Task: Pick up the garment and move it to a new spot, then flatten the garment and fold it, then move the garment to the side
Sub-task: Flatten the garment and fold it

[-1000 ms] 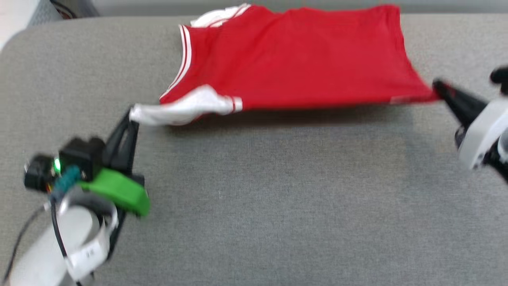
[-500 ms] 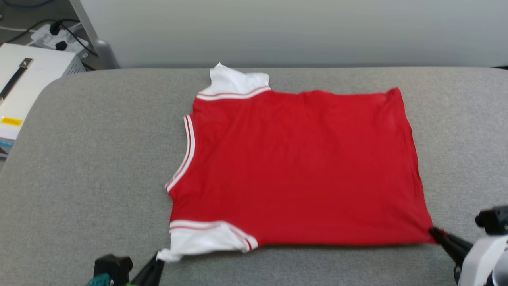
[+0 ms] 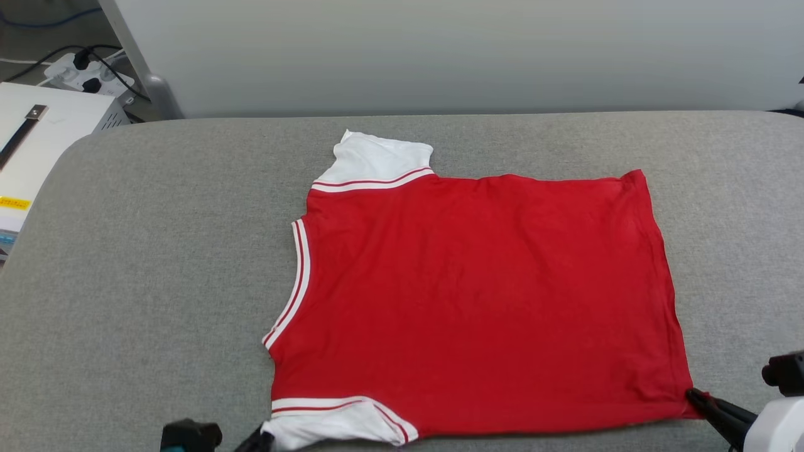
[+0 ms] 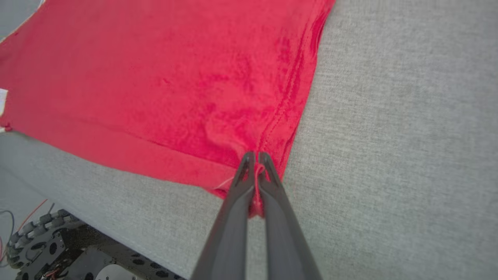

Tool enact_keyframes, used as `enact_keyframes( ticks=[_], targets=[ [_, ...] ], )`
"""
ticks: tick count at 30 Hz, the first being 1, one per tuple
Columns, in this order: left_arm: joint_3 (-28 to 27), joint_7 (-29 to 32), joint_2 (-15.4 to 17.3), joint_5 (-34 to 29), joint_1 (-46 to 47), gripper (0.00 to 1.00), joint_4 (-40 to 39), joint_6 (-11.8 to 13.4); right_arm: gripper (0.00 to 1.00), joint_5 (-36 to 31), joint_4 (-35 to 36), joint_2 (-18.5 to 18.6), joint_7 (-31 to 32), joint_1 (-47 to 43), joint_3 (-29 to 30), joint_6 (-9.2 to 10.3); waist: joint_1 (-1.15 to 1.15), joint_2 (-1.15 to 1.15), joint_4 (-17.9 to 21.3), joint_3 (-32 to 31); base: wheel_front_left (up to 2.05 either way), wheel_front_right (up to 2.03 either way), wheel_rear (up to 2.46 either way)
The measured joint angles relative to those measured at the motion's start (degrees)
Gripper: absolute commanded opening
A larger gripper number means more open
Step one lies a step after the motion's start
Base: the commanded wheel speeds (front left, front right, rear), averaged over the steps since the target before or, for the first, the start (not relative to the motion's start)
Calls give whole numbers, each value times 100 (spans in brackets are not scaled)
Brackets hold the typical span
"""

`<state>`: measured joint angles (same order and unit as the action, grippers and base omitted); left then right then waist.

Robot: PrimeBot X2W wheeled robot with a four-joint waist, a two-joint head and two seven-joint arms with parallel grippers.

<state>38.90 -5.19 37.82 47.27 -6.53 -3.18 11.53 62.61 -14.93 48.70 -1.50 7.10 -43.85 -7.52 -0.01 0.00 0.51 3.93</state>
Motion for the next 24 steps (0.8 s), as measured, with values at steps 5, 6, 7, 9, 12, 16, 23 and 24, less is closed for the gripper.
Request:
enact_keyframes(
  ticks=[5,6,7,9,12,16,23,24],
  targets=[
    [-98,-86,21,-341,790,0,80,-133,0,-105,222,-111,119,36,506,0,0,0,16,106,0,0,0],
    [-102,-75,24,-376,956,0,112,-172,0,-146,252,-118,157,74,609,0,0,0,25,139,0,0,0],
    [-97,-49,24,-409,1094,0,141,-220,0,-172,275,-127,183,115,699,0,0,0,34,169,0,0,0],
    [-60,46,21,-594,1436,0,236,-326,0,-197,343,-152,255,213,906,0,0,0,51,251,0,0,0],
    [-57,129,-16,-659,1930,0,421,-470,0,-287,415,-226,383,375,1154,0,0,0,83,399,0,0,0],
    [-4,250,-99,-800,2523,0,755,-702,0,-446,413,-380,555,685,1345,0,0,0,127,626,0,0,0],
    [100,260,-413,-931,3426,0,1956,-1220,0,-801,-47,-814,877,1548,1339,0,1,0,214,1202,0,0,0],
    [130,245,-475,-927,3502,0,2152,-1293,0,-855,-186,-887,864,1648,1336,0,1,0,223,1281,0,0,0]
  ],
)
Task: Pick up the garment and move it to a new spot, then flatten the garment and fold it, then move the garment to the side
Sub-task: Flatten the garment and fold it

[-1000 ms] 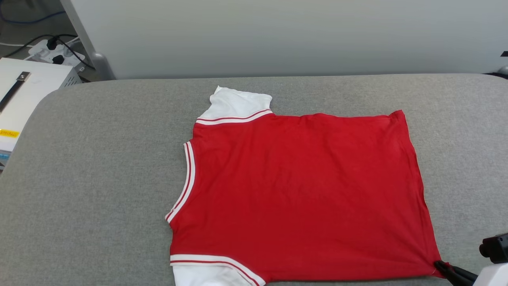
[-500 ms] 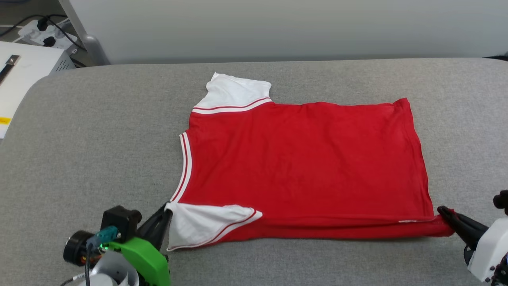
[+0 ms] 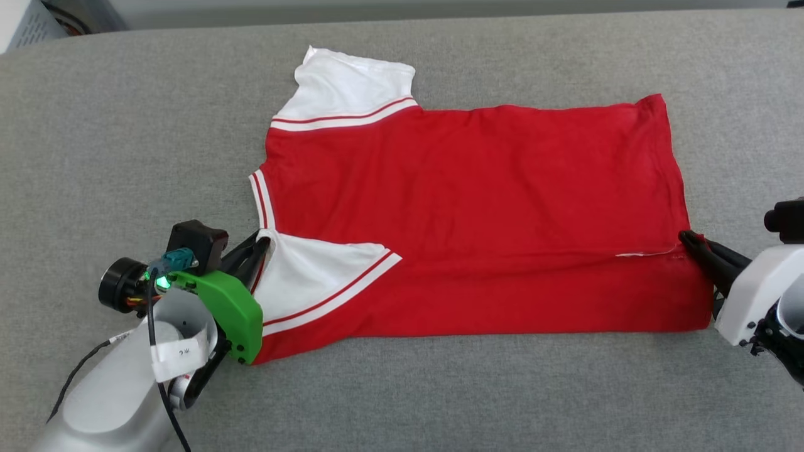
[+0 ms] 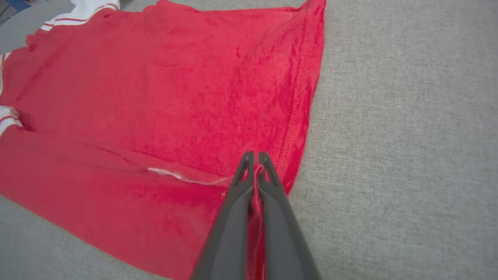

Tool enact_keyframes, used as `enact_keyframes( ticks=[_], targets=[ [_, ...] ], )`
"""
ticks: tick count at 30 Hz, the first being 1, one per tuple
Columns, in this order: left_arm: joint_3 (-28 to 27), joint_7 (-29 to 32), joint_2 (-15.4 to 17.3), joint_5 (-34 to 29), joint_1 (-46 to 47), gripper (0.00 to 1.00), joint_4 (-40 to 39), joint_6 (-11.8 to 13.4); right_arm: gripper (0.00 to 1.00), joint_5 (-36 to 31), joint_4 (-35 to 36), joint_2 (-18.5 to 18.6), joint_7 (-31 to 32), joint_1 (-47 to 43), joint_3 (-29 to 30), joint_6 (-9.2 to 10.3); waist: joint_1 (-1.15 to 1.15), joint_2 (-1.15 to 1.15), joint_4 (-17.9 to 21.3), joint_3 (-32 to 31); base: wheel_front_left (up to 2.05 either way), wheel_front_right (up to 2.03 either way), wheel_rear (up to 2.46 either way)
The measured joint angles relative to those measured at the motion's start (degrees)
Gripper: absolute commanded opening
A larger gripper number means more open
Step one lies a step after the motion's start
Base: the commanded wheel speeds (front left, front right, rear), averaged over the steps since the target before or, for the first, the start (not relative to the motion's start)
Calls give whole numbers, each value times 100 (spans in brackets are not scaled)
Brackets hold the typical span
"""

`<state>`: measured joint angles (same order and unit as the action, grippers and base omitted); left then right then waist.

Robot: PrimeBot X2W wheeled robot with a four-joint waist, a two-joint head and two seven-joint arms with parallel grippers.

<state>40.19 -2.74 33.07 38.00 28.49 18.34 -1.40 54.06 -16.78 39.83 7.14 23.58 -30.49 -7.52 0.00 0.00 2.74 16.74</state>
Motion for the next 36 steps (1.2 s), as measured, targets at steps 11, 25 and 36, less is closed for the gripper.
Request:
enact_keyframes(
  ticks=[11,25,36],
  targets=[
    [166,-628,-516,90,387,0,1496,-463,0,-181,-799,-337,-448,335,-357,0,0,0,-39,356,0,0,0],
    [44,-94,-20,388,845,100,1051,-499,100,-208,-478,-107,-1101,-108,-102,0,0,0,-254,-392,0,0,0],
    [411,3373,501,2022,1015,100,-135,-568,100,-372,-275,-185,-970,-166,147,0,0,0,-291,-532,0,0,0]
  ],
)
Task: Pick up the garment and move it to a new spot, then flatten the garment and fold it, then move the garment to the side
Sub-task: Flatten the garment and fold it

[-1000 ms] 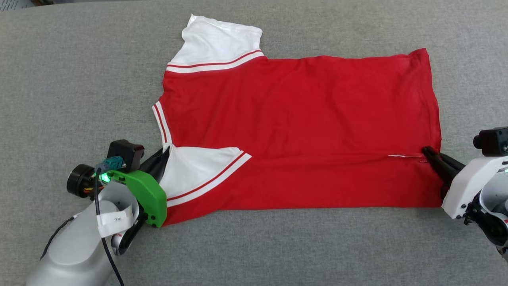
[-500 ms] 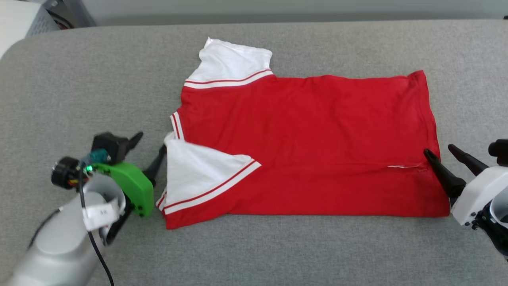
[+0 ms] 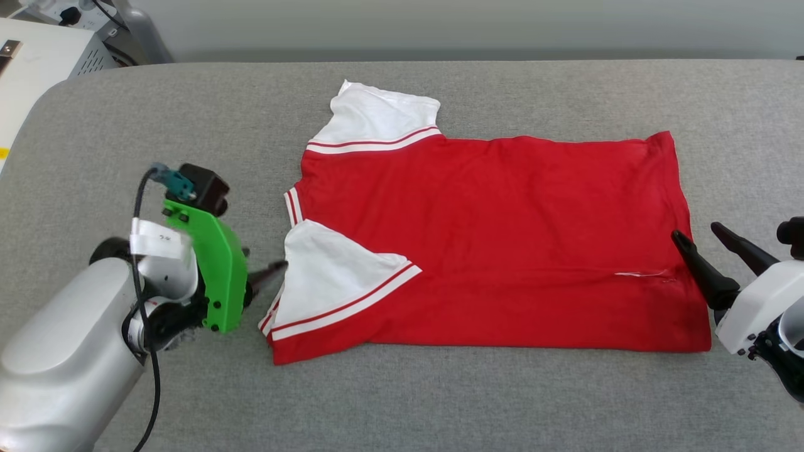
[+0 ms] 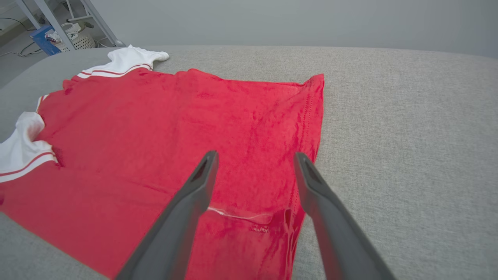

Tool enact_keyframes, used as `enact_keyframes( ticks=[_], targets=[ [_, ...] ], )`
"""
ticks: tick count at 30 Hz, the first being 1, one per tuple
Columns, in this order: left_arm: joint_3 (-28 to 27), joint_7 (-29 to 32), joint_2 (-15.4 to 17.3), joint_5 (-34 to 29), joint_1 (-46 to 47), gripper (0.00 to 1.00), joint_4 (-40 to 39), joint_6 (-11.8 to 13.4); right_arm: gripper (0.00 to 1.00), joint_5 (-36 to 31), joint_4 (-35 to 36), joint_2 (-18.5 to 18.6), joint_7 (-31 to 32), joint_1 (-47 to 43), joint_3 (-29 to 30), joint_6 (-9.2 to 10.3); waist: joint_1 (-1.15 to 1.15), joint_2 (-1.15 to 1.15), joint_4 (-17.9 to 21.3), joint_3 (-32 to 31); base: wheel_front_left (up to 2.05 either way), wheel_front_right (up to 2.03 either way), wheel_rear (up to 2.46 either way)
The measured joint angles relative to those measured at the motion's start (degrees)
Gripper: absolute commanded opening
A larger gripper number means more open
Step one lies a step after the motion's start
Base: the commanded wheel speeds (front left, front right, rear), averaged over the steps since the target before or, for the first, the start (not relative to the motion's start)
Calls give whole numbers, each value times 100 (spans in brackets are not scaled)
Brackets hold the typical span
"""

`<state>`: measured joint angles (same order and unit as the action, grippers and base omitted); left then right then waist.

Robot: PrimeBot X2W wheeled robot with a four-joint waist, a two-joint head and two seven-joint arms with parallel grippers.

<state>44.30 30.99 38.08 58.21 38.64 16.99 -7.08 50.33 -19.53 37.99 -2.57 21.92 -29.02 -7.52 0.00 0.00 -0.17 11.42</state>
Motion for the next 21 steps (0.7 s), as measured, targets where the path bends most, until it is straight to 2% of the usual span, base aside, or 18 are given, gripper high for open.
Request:
enact_keyframes(
  ticks=[4,7,14,21],
  targets=[
    [248,760,66,201,0,100,-187,0,100,-38,34,-43,57,-39,59,0,0,0,56,15,0,0,0],
    [421,1047,102,211,-10,100,-207,2,100,-62,55,-86,83,-42,85,0,0,0,103,45,0,0,0],
    [735,1083,64,45,-124,100,-24,30,100,-194,121,-215,156,-42,151,0,0,0,225,211,0,0,0],
    [872,848,48,-168,-171,100,333,-24,100,-279,208,-282,192,-41,219,0,0,0,328,411,0,0,0]
  ],
)
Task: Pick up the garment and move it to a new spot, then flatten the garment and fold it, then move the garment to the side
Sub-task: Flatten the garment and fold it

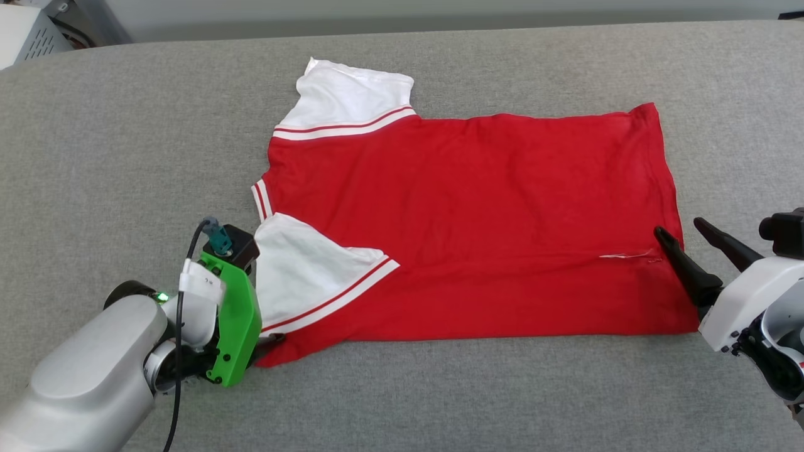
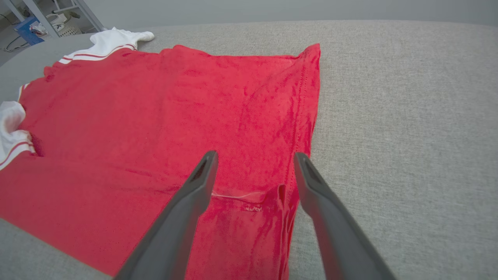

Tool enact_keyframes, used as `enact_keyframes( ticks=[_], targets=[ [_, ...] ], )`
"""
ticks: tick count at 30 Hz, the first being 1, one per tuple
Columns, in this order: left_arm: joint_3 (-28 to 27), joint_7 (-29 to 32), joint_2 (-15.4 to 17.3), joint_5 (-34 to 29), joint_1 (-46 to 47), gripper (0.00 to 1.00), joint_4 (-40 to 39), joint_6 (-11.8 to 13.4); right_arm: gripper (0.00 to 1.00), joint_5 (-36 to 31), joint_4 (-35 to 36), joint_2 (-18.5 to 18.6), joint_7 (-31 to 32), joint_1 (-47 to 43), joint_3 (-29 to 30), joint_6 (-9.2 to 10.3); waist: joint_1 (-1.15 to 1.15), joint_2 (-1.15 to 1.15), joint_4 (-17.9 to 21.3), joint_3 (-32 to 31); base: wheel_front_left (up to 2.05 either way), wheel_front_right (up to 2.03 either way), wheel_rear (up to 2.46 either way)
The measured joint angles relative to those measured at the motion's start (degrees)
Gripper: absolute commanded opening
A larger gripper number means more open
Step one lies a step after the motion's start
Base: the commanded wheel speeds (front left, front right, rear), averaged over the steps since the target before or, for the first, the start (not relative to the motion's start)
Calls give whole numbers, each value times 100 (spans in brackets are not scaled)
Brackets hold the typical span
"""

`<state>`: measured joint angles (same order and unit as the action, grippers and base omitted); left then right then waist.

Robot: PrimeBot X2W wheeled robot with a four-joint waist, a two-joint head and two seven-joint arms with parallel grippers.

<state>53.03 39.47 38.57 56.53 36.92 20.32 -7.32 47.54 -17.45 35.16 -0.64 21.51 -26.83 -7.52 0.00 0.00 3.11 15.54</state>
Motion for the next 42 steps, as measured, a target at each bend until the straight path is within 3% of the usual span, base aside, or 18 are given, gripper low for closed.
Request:
enact_keyframes(
  ticks=[2,9,13,19,22,26,31,36,37,38,39,42],
  targets=[
    [4,-163,0,-58,-21,0,53,-2,100,-85,35,32,46,3,10,0,0,0,25,18,0,0,0],
    [-91,-836,-52,-141,-201,0,94,8,100,-475,371,424,453,215,47,0,0,0,18,-124,0,0,0],
    [-99,-980,-12,-196,-285,0,-161,109,100,-524,742,851,1325,266,-36,0,0,0,-35,-258,0,0,0],
    [-118,-1114,127,-385,-366,0,-703,313,100,-16,1020,1282,2996,236,-118,0,0,0,-139,-349,0,0,0],
    [-127,-1115,178,-421,-370,0,-934,416,100,65,929,1246,3481,175,-159,0,0,0,-160,-311,0,0,0],
    [-118,-1092,180,-448,-371,0,-1116,506,100,-14,606,977,3675,130,-288,0,0,0,-195,-211,0,0,0],
    [-125,-1095,176,-460,-371,0,-1161,565,100,-204,14,561,3511,125,-455,0,0,0,-246,-43,0,0,0],
    [-143,-1196,170,-449,-417,0,-1104,606,100,-286,-207,533,3228,153,-714,9,0,0,-262,51,0,0,0],
    [-156,-1230,171,-436,-445,0,-1089,606,75,-256,-213,530,3150,171,-737,9,0,0,-256,49,0,0,0],
    [-176,-1279,171,-407,-487,0,-1066,608,20,-198,-226,521,3041,186,-761,9,0,0,-247,35,0,0,0],
    [-188,-1321,174,-400,-529,0,-1044,608,0,-147,-222,527,2952,191,-801,9,0,0,-237,12,0,0,0],
    [-211,-1386,183,-332,-662,0,-996,608,0,-119,-170,563,2659,205,-916,7,0,0,-196,-100,0,0,0]
  ],
)
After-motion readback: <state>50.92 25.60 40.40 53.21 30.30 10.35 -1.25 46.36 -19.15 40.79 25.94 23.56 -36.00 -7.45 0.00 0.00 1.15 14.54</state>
